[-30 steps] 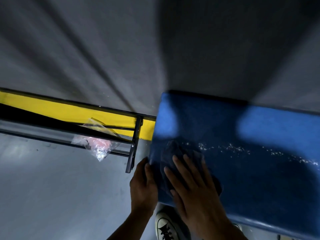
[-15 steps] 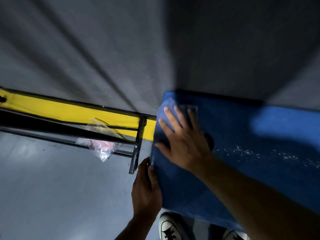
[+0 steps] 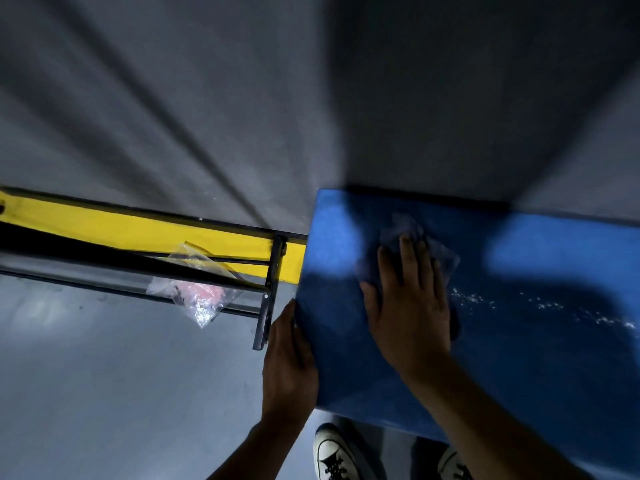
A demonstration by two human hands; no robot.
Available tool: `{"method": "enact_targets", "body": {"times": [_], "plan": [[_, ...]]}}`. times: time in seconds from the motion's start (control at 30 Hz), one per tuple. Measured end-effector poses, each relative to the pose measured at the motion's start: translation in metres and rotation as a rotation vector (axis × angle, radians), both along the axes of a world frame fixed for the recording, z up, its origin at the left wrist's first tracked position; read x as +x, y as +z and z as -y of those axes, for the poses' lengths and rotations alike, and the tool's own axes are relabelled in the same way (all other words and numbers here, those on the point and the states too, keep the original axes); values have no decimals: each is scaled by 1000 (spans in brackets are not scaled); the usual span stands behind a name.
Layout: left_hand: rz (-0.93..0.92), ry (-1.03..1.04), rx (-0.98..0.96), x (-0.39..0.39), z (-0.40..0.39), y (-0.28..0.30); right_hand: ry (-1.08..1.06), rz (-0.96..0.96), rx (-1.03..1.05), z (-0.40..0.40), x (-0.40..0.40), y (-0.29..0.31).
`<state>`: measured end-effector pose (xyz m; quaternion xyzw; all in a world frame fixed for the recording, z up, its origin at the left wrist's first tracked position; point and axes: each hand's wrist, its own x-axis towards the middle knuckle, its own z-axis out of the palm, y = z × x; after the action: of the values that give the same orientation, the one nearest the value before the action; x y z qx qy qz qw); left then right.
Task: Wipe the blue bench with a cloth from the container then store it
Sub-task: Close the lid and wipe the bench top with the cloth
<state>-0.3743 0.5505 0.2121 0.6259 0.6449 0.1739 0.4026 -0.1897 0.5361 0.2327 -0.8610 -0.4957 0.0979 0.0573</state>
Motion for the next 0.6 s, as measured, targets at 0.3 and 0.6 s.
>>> {"method": "enact_targets", "body": {"times": [0.3, 0.6], "plan": [[-104, -13, 148, 8, -3, -2, 50, 65, 130, 118, -22, -10], [-330, -352, 390, 75, 4, -7, 334, 77, 30, 105, 9, -16]]}}
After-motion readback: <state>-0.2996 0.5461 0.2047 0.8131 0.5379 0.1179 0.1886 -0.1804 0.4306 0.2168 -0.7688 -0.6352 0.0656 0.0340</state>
